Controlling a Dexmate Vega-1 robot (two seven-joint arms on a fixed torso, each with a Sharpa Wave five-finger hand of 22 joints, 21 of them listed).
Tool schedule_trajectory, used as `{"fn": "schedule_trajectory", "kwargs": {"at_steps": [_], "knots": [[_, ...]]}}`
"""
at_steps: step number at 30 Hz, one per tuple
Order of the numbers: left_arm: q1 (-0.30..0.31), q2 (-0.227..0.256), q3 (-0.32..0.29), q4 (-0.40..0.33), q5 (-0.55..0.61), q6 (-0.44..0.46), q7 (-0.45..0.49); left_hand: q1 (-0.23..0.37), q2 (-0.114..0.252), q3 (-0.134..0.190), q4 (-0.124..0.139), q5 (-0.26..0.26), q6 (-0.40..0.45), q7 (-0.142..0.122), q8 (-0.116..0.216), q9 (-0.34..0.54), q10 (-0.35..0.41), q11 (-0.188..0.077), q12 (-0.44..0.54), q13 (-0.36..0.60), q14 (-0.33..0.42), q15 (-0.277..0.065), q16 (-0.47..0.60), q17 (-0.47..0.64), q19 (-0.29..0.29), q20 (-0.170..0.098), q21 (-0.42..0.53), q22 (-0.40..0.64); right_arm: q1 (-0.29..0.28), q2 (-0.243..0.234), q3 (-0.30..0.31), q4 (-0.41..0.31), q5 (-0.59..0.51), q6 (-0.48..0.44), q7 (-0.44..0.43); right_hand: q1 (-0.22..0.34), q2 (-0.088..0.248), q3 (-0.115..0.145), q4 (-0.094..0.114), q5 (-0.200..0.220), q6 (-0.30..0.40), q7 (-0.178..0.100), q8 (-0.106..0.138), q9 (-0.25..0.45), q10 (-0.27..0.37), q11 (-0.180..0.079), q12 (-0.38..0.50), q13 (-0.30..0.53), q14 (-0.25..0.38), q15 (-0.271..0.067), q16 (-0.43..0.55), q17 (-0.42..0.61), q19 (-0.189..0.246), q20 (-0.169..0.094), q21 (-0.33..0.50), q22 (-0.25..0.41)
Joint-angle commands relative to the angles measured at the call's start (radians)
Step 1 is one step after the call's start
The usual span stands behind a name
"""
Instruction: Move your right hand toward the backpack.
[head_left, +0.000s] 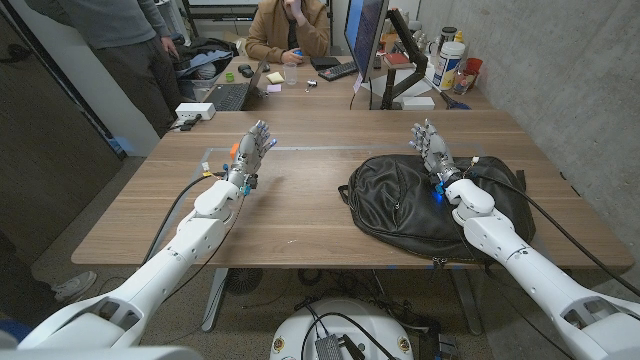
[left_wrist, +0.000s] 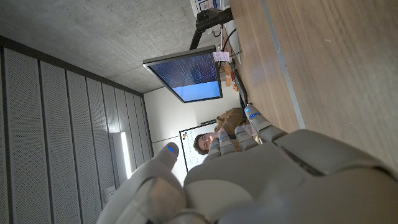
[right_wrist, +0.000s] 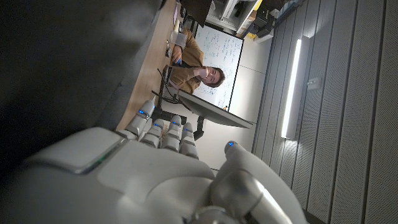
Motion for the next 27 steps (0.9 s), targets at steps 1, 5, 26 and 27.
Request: {"fn": "schedule_trajectory", "kwargs": {"at_steps": [1,5,26,27], "knots": [[-0.009,-0.003,0.0,0.018,-0.002,0.0,-0.009,0.001,0.112,0.008,-0.001,0.006,-0.009,-0.001,0.006,0.003,0.002,-0.014,0.005,0.004,-0.009,-0.065,0.007,0.003,0.002,-0.053,0.006,0.005,0.012,0.007,-0.005,0.019,-0.006,-0.008,-0.006,0.002,0.072,0.009,0.001,0.005,0.006,0.003,0.006,0.003,0.004,-0.001,0.005,0.003,-0.002,-0.018,0.006,0.002,-0.004,-0.085,0.008,0.005],[-0.012,-0.005,0.002,0.023,-0.001,-0.002,-0.011,0.0,0.112,0.01,0.0,0.005,-0.008,-0.002,0.006,0.003,0.003,-0.012,0.006,0.004,-0.01,-0.066,0.007,0.003,0.002,-0.053,0.006,0.005,0.013,0.007,-0.005,0.022,-0.006,-0.005,-0.004,0.0,0.071,0.01,0.001,0.005,0.005,0.003,0.006,0.003,0.004,0.0,0.005,0.003,-0.002,-0.018,0.006,0.002,-0.003,-0.085,0.005,0.005],[-0.006,-0.001,0.005,0.015,0.004,-0.003,-0.011,-0.004,0.108,0.018,0.0,0.003,-0.006,-0.002,0.009,0.003,0.004,-0.008,0.007,0.004,-0.009,-0.065,0.009,0.004,0.003,-0.051,0.004,0.006,0.0,-0.007,0.002,-0.005,-0.017,0.002,-0.02,-0.01,0.065,0.017,-0.002,0.007,0.026,-0.007,0.015,0.003,0.022,0.005,0.012,0.003,0.009,-0.015,0.01,0.0,0.005,-0.074,-0.005,0.005],[-0.006,-0.001,0.005,0.016,0.005,-0.004,-0.011,-0.004,0.108,0.018,0.0,0.002,-0.006,-0.002,0.009,0.003,0.005,-0.008,0.007,0.004,-0.009,-0.065,0.009,0.004,0.002,-0.051,0.004,0.006,-0.001,-0.008,0.003,-0.008,-0.018,0.002,-0.022,-0.01,0.064,0.018,-0.003,0.007,0.029,-0.007,0.016,0.003,0.023,0.005,0.012,0.003,0.01,-0.015,0.01,0.0,0.005,-0.074,-0.006,0.005]]}}
